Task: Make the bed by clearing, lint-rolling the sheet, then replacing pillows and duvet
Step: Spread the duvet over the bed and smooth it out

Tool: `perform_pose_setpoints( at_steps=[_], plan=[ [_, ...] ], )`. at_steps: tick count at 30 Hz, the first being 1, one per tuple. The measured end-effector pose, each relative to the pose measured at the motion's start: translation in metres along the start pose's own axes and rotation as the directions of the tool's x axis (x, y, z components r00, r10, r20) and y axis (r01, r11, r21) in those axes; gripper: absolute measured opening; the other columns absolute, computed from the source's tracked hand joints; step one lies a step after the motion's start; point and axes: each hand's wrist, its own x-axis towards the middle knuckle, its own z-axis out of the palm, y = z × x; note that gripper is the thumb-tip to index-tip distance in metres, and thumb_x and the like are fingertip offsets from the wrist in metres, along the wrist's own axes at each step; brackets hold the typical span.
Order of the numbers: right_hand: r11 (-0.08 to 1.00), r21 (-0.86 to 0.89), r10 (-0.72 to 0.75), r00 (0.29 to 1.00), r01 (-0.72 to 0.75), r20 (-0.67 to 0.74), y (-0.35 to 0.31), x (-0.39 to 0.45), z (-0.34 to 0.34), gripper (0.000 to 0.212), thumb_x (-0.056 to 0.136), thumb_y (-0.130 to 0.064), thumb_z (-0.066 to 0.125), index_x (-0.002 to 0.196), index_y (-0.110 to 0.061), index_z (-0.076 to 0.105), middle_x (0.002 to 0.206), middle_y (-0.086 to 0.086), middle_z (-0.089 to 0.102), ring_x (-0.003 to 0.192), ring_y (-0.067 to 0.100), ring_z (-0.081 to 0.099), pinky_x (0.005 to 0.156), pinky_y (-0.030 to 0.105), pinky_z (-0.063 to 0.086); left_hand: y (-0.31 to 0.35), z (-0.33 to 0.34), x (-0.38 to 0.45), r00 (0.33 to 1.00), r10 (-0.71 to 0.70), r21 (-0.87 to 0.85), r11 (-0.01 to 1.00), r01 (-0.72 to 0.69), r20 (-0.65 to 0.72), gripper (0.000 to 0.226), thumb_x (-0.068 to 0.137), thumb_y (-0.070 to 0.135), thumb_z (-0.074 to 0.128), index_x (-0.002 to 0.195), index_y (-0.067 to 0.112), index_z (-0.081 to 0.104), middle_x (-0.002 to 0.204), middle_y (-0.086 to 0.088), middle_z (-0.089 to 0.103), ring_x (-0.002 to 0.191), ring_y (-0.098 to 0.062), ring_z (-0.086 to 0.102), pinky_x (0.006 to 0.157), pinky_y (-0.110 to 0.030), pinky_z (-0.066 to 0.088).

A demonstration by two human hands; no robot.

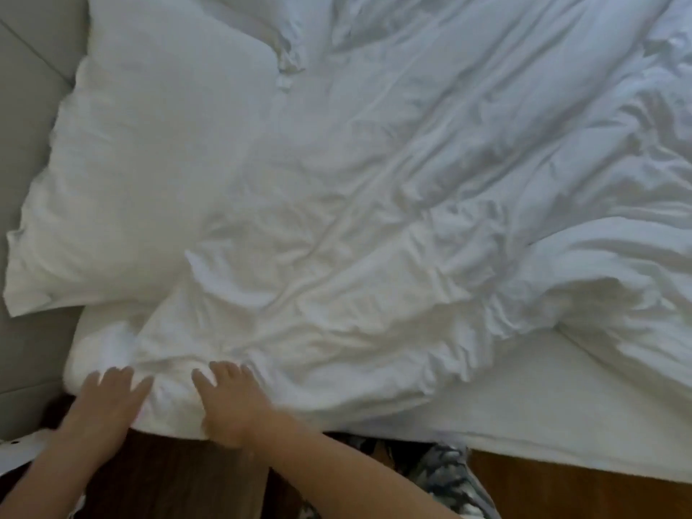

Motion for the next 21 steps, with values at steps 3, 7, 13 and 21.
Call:
perform_pose_setpoints(
  at_steps=[3, 7, 13, 21],
  plan=[
    [0.979, 0.112, 0.189, 0.961, -0.170, -0.200, 0.074, -0.044, -0.013, 0.060, 0.090, -0.011, 0.044, 0.148, -0.008, 0.029, 0.153, 0.023, 0.026, 0.140, 0.036, 0.023, 0.117, 0.040, 0.014, 0.064, 0.025, 0.040, 0.998, 0.062, 0.051, 0.997, -0.062, -0.009, 0.037, 0.052, 0.001, 0.065, 0.088, -0.004, 0.073, 0.088, -0.034, 0.061, 0.075, -0.048, 0.062, 0.076, -0.058, 0.037],
    [0.856, 0.218, 0.516, 0.770, -0.468, -0.375, 0.213, -0.146, -0.024, 0.052, 0.080, -0.007, 0.041, 0.131, -0.003, 0.054, 0.132, 0.022, 0.053, 0.122, 0.039, 0.049, 0.103, 0.041, 0.039, 0.194, 0.011, 0.103, 0.943, 0.333, -0.029, 0.942, -0.333, -0.010, 0.045, 0.053, -0.007, 0.060, 0.097, -0.001, 0.070, 0.093, -0.033, 0.066, 0.075, -0.047, 0.068, 0.064, -0.056, 0.057],
    [0.578, 0.273, 0.774, 0.411, -0.769, -0.482, 0.372, -0.306, -0.050, 0.042, 0.084, 0.000, 0.057, 0.127, -0.002, 0.058, 0.127, 0.019, 0.056, 0.118, 0.036, 0.052, 0.100, 0.041, 0.043, 0.415, -0.020, 0.148, 0.753, 0.644, -0.140, 0.740, -0.658, -0.133, 0.042, 0.070, 0.008, 0.050, 0.111, 0.012, 0.053, 0.101, -0.017, 0.069, 0.081, -0.032, 0.069, 0.064, -0.034, 0.057],
    [0.533, -0.102, 0.624, 0.471, -0.840, -0.623, 0.582, -0.410, -0.069, 0.073, 0.072, -0.026, 0.081, 0.136, -0.009, 0.050, 0.133, 0.026, 0.049, 0.121, 0.045, 0.047, 0.099, 0.056, 0.040, 0.607, -0.005, 0.222, 0.844, 0.521, -0.086, 0.842, -0.533, -0.131, 0.072, 0.077, 0.030, 0.073, 0.140, 0.009, 0.045, 0.149, -0.025, 0.038, 0.134, -0.043, 0.040, 0.101, -0.061, 0.037]
  ],
)
